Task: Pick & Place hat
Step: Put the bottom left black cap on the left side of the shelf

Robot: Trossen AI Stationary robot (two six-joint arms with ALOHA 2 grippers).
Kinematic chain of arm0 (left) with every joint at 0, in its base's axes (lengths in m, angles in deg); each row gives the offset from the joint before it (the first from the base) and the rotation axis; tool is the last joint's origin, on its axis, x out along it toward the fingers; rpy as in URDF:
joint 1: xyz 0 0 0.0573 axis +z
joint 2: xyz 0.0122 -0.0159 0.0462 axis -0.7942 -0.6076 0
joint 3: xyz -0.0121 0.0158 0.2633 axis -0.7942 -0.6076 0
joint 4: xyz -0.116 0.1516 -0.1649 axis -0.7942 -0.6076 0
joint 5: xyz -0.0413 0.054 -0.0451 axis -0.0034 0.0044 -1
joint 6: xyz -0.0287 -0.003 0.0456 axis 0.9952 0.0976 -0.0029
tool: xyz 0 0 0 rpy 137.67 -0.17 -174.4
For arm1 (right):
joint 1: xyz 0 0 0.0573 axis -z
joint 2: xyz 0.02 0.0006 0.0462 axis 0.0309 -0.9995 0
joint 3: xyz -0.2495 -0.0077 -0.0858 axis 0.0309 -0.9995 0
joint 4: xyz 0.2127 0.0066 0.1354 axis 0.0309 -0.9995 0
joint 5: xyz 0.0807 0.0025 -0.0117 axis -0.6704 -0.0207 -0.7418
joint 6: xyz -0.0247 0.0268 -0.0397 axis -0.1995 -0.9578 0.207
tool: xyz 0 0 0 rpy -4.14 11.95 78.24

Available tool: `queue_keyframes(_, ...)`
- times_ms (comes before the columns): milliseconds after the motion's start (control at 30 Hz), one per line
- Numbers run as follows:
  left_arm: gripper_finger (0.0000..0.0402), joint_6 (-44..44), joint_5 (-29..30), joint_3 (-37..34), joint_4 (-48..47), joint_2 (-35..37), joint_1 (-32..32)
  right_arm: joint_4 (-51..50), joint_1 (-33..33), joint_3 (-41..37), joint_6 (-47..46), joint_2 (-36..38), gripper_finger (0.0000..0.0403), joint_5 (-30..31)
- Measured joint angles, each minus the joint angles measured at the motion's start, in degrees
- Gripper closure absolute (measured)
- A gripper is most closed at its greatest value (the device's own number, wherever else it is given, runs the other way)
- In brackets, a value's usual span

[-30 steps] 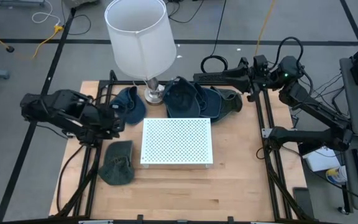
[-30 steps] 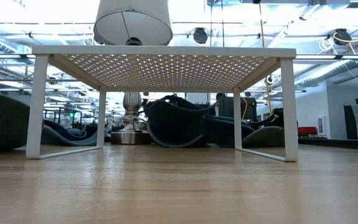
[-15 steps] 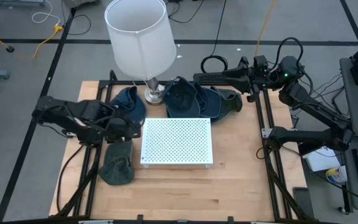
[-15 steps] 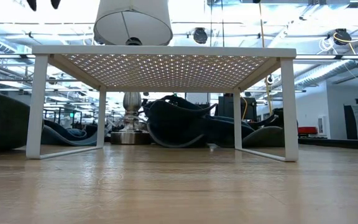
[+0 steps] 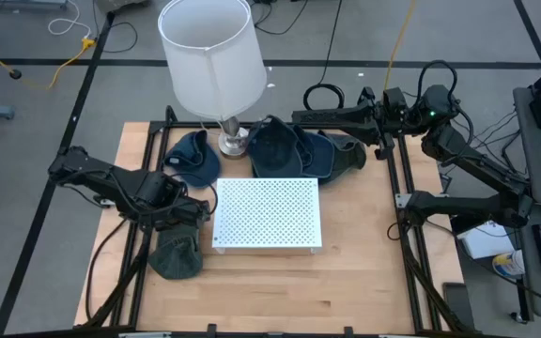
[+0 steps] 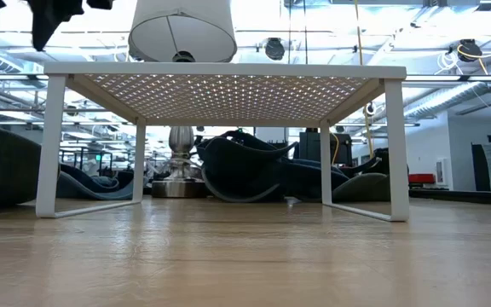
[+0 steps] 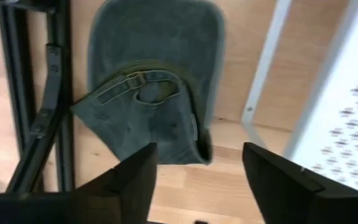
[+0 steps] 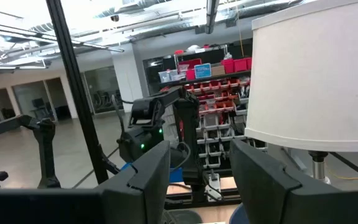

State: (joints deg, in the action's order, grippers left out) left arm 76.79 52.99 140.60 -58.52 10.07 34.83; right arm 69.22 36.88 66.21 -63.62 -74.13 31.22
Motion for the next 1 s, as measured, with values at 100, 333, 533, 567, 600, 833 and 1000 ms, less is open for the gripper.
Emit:
queue_keyframes(100, 0.013, 1.0, 0.2, -1.6, 1.3, 0.0, -0.2, 0.0, 0.0, 0.0, 0.0, 0.0, 0.0243, 0.0)
queue_keyframes(333, 0.0134, 1.7, 0.8, -8.5, 9.6, 0.0, -0.8, 0.0, 0.0, 0.0, 0.0, 0.0, 0.0243, 0.0)
queue_keyframes(533, 0.0148, 2.3, 1.3, -13.5, 15.7, 0.0, -1.8, -0.1, 0.0, 0.0, 0.0, 0.0, 0.0243, 0.0)
queue_keyframes(567, 0.0148, 2.5, 1.3, -14.3, 16.7, 0.0, -2.0, -0.1, 0.0, 0.0, 0.0, 0.0, 0.0243, 0.0)
queue_keyframes(600, 0.0148, 2.9, 1.3, -15.1, 17.7, 0.0, -2.4, -0.1, 0.0, 0.0, 0.0, 0.0, 0.0243, 0.0)
queue_keyframes(833, 0.0149, 3.5, 3.6, -20.5, 23.8, 0.0, -4.3, -0.1, 0.0, 0.0, 0.2, 0.0, 0.0243, 0.0)
queue_keyframes(1000, 0.0149, 3.3, 3.8, -23.4, 26.6, 0.0, -4.4, -0.1, 0.0, 0.0, 0.2, 0.0, 0.0243, 0.1)
